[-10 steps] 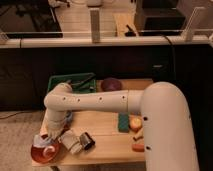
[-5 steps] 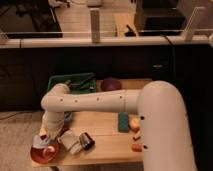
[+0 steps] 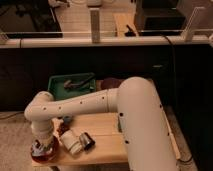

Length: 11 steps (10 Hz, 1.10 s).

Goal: Wipe red bowl with towel

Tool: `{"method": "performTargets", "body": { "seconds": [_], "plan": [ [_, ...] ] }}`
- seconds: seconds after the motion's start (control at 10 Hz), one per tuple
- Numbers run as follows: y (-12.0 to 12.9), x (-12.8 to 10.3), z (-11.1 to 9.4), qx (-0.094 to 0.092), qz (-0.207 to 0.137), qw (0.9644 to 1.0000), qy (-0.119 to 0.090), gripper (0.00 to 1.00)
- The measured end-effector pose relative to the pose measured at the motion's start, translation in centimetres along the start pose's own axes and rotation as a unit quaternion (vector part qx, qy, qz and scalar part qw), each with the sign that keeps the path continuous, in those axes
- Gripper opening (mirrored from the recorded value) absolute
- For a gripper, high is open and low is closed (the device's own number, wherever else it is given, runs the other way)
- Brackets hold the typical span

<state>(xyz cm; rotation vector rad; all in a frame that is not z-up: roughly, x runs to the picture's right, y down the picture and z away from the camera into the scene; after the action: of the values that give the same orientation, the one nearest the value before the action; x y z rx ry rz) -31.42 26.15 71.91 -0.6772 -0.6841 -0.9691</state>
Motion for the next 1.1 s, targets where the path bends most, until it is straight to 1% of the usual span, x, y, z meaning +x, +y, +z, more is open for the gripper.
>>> {"method": "performTargets", "body": {
  "seconds": [0.1,0.3,0.5,0.6,0.8,0.9,1.0,1.1],
  "plan": [
    [0.0,0.2,0.9,-0.006,-0.001,1.0,0.001,0.0],
    [-0.1,1.1,1.9,-0.008,0.001,1.0,-0.001,0.0],
    [-0.6,1.4,2.4,-0.005,-0.002,1.0,-0.005,0.0],
    [-1.0,1.4,2.6,0.001,-0.007,0.9999,-0.012,0.0],
    [-1.7,0.6,2.7,0.008,-0.021,0.9995,-0.021,0.0],
    [-1.9,-0.4,2.7,0.009,-0.033,0.999,-0.028,0.0],
    [-1.7,-1.4,3.0,0.008,-0.042,0.9985,-0.034,0.0],
    [-1.6,-1.9,3.1,0.005,-0.047,0.9982,-0.037,0.0]
  ]
}}
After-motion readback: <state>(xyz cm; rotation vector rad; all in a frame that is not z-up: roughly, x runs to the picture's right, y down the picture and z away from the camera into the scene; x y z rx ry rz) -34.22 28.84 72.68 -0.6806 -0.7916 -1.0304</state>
